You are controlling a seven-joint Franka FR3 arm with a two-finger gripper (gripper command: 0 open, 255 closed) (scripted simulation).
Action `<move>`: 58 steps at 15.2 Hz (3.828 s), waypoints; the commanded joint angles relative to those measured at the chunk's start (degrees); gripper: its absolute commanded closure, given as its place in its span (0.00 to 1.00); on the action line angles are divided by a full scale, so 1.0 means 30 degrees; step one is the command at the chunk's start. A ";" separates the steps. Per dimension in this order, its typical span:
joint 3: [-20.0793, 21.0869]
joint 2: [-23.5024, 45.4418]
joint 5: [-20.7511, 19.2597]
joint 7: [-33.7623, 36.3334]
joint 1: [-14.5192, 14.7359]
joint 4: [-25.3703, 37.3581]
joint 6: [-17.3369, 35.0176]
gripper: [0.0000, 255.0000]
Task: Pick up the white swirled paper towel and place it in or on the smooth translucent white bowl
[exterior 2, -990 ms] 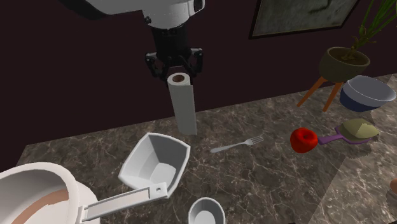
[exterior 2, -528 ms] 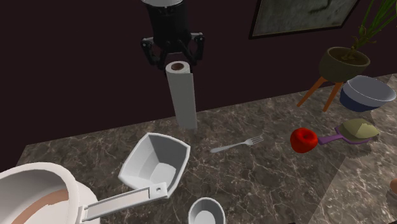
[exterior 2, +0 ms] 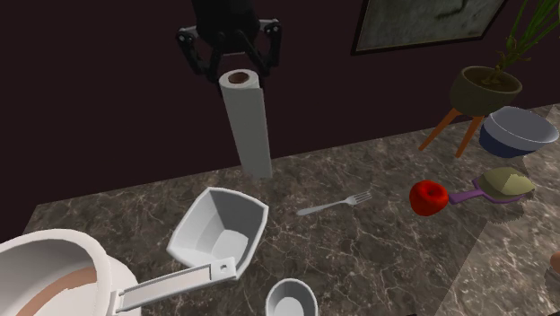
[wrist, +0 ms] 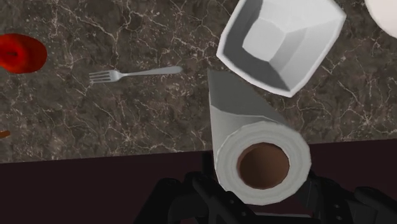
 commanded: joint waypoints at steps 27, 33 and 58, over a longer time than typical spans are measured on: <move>0.1811 -0.4924 0.0583 0.3358 0.1708 -0.6664 0.1618 1.00; 0.1847 -0.4456 0.0469 0.3506 0.1705 -0.7746 0.3157 1.00; 0.1889 -0.4749 0.0548 0.3526 0.1755 -0.7246 0.2365 0.00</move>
